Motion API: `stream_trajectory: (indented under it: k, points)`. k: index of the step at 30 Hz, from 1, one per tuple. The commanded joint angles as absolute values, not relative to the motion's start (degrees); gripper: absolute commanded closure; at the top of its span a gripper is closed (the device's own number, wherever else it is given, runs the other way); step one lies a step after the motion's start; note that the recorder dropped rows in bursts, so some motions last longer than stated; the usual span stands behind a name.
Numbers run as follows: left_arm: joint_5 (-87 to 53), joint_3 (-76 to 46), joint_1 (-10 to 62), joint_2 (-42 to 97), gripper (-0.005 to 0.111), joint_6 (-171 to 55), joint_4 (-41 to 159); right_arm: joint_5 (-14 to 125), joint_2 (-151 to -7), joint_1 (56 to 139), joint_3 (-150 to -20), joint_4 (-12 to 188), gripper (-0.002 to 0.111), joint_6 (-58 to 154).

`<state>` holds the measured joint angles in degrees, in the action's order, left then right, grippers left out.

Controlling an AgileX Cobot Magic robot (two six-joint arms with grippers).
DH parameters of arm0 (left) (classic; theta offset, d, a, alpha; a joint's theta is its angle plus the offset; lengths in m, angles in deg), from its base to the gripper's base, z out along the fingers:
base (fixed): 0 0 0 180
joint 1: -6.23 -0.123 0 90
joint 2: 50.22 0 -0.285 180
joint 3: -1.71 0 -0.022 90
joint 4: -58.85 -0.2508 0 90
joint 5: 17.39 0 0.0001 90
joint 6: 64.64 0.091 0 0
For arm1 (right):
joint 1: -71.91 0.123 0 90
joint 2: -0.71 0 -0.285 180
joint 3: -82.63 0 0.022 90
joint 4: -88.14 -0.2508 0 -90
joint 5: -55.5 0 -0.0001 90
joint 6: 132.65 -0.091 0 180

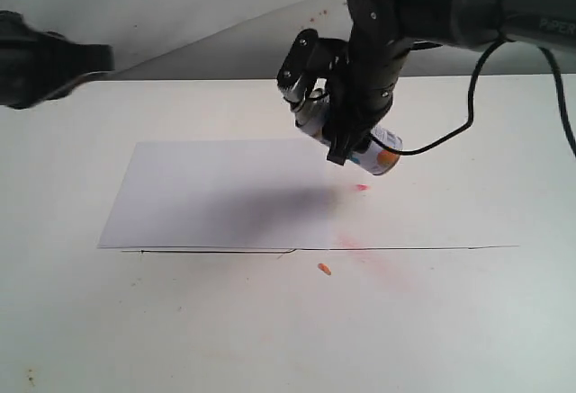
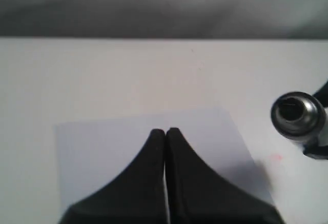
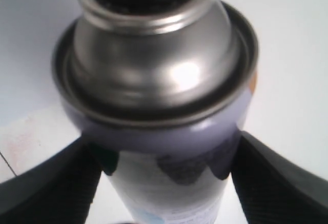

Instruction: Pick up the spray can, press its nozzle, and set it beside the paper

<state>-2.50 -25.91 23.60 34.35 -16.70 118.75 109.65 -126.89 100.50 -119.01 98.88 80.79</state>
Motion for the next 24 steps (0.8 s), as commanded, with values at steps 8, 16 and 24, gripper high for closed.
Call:
stream_trajectory:
  k: [8,16,24]
  points:
    - [-25.12,-59.38,23.51,-14.65,0.107,-15.07,123.07,106.04,-115.95,87.41,-119.26,75.6,0.108,66.59]
    - [-24.02,-61.44,23.51,-20.32,0.107,-14.86,122.95,77.69,-96.61,86.01,-98.19,69.95,0.108,63.05]
    - [-22.48,-61.94,23.51,-20.32,0.107,-14.86,122.58,44.03,-85.66,86.13,-70.93,71.91,0.108,63.97]
